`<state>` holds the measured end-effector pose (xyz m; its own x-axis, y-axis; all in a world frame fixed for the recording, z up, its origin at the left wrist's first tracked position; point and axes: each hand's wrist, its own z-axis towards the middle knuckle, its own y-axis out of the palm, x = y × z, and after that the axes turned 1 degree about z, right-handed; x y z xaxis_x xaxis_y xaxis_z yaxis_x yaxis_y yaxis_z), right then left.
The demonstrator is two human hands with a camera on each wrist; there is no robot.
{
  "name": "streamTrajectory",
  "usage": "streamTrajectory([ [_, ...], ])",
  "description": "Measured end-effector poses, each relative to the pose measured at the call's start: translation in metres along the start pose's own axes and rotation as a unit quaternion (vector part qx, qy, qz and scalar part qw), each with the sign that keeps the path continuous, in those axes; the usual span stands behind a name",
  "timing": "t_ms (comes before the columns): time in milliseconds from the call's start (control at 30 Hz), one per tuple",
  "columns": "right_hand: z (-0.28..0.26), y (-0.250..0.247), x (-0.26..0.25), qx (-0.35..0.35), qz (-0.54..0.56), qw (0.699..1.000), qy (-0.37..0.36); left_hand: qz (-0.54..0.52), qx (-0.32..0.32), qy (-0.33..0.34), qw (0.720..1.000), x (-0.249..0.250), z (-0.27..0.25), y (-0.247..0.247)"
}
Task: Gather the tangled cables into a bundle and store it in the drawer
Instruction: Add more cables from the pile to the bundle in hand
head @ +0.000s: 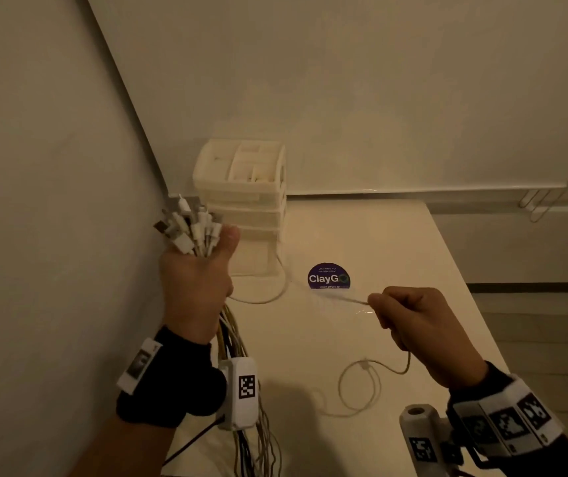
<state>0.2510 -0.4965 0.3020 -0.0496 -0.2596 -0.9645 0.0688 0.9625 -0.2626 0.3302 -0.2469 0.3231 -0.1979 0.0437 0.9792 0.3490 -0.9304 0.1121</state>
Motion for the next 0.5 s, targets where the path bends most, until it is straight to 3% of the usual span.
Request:
streamTrajectory([
  [67,0.006,0.004,-0.002,0.012,-0.006,1.0,-0.002,0.037,-0.022,0.055,0.998,0.002,-0.018,0.01],
  [100,0.008,0.006,-0.005,0.013,0.0,1.0,-0.002,0.034,-0.064,0.062,0.995,0.002,-0.028,0.016],
  [233,0.015,0.015,-0.024,-0.022,0.07,0.997,-0.027,0.05,-0.317,0.003,0.947,0.0,-0.062,0.043],
  [267,0.017,0.016,-0.028,-0.034,0.096,0.994,-0.032,0.059,-0.33,0.007,0.942,-0.002,-0.068,0.048],
  [367,0.02,0.017,-0.032,-0.06,0.138,0.988,-0.032,0.034,-0.292,0.035,0.955,-0.005,-0.073,0.053],
  [500,0.016,0.014,-0.027,-0.08,0.145,0.986,-0.021,0.004,-0.244,0.001,0.97,-0.005,-0.058,0.044],
])
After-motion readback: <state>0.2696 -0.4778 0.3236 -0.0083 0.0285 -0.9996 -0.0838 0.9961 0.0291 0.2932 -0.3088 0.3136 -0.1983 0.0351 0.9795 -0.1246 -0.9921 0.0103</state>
